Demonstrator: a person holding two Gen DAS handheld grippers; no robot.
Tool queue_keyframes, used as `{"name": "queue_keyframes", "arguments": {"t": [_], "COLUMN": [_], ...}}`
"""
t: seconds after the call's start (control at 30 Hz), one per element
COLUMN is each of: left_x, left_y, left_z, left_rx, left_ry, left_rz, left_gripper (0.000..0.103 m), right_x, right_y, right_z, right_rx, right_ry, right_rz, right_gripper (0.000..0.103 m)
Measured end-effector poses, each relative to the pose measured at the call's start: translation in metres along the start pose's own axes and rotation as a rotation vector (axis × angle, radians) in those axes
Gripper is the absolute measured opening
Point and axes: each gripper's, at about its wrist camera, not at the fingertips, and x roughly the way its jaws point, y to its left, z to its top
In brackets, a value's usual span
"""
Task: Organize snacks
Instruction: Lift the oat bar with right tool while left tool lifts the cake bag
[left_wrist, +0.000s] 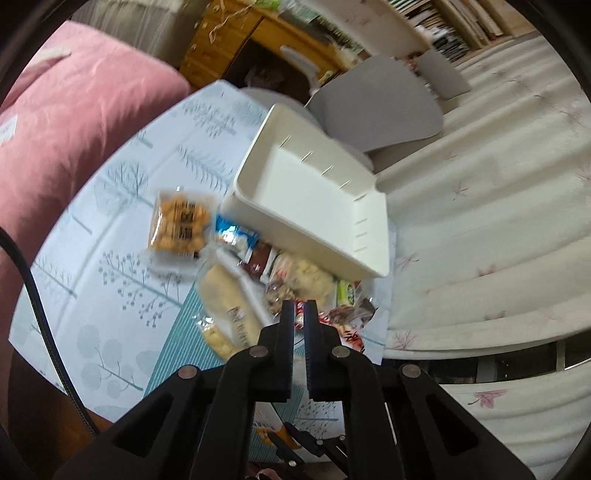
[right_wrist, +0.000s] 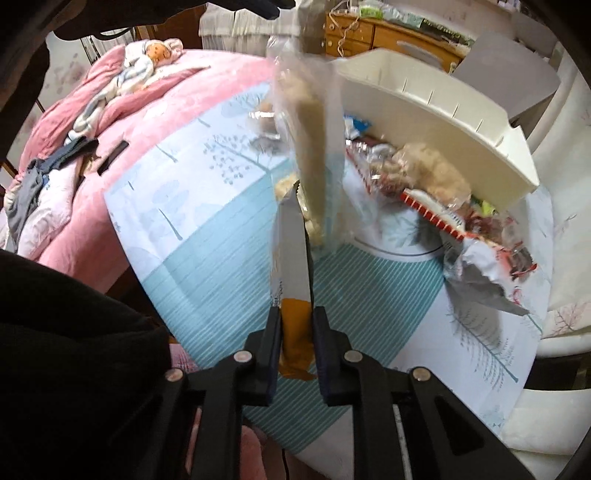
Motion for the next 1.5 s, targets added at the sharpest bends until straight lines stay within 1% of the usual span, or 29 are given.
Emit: {"name": "queue_keyframes", "arguments": {"t": [0.07, 0.13, 0.2, 0.23, 0.27, 0.3, 0.37, 0.43, 0.47, 0.5, 0.57, 0.67, 0.77, 0.87, 0.97, 1.03, 1.13, 1.27, 1.5], "left_x": [-0.007, -0.009, -0.008, -0.004, 0.000, 0.004, 0.014, 0.023, 0.027, 0.029, 0.033, 0.038, 0.046, 0.059, 0.068, 0.075, 0.086, 0.104, 0.135], "left_y": [-0.004, -0.005, 0.000, 0.006, 0.013, 0.019, 0.034, 0.046, 0.050, 0.053, 0.059, 0.065, 0.074, 0.090, 0.105, 0.113, 0.122, 0.134, 0.133], "left_z": [0.000, -0.001, -0.005, -0.009, -0.011, -0.014, -0.021, -0.028, -0.030, -0.032, -0.035, -0.037, -0.037, -0.038, -0.039, -0.038, -0.036, -0.034, -0.028], "left_rx": [0.021, 0.032, 0.035, 0.024, 0.010, -0.005, -0.044, -0.065, -0.073, -0.081, -0.101, -0.130, -0.183, -0.272, -0.325, -0.332, -0.335, -0.349, -0.302], "left_ry": [-0.012, -0.013, 0.002, 0.025, 0.047, 0.070, 0.118, 0.148, 0.159, 0.165, 0.164, 0.152, 0.148, 0.168, 0.183, 0.197, 0.217, 0.252, 0.315], "left_rz": [0.005, 0.028, 0.064, 0.086, 0.103, 0.114, 0.136, 0.155, 0.165, 0.169, 0.166, 0.169, 0.172, 0.187, 0.218, 0.252, 0.282, 0.307, 0.354], "left_gripper": [0.003, 0.003, 0.005, 0.008, 0.013, 0.016, 0.026, 0.031, 0.037, 0.042, 0.061, 0.075, 0.086, 0.088, 0.090, 0.092, 0.093, 0.100, 0.100], "right_x": [-0.010, -0.019, -0.029, -0.032, -0.035, -0.037, -0.041, -0.044, -0.045, -0.045, -0.046, -0.046, -0.045, -0.042, -0.039, -0.036, -0.031, -0.022, -0.009], "right_y": [-0.003, -0.006, -0.012, -0.013, -0.015, -0.015, -0.020, -0.025, -0.027, -0.029, -0.032, -0.035, -0.037, -0.040, -0.045, -0.048, -0.052, -0.058, -0.064], "right_z": [0.000, 0.002, 0.001, 0.002, 0.001, 0.001, -0.001, -0.005, -0.005, -0.007, -0.011, -0.014, -0.016, -0.015, -0.014, -0.013, -0.013, -0.010, -0.001], "right_rx": [0.006, 0.022, 0.038, 0.046, 0.058, 0.070, 0.098, 0.125, 0.134, 0.145, 0.162, 0.173, 0.176, 0.179, 0.187, 0.190, 0.187, 0.184, 0.170], "right_ry": [-0.018, -0.035, -0.056, -0.062, -0.068, -0.073, -0.079, -0.080, -0.077, -0.073, -0.069, -0.065, -0.056, -0.043, -0.023, -0.011, 0.006, 0.026, 0.056], "right_rz": [0.013, 0.031, 0.036, 0.033, 0.028, 0.023, 0.007, -0.013, -0.019, -0.027, -0.032, -0.029, -0.026, -0.021, -0.026, -0.020, -0.009, 0.008, 0.024], "right_gripper": [0.016, 0.016, 0.016, 0.016, 0.016, 0.016, 0.016, 0.016, 0.016, 0.016, 0.016, 0.016, 0.016, 0.016, 0.016, 0.016, 0.016, 0.016, 0.016]}}
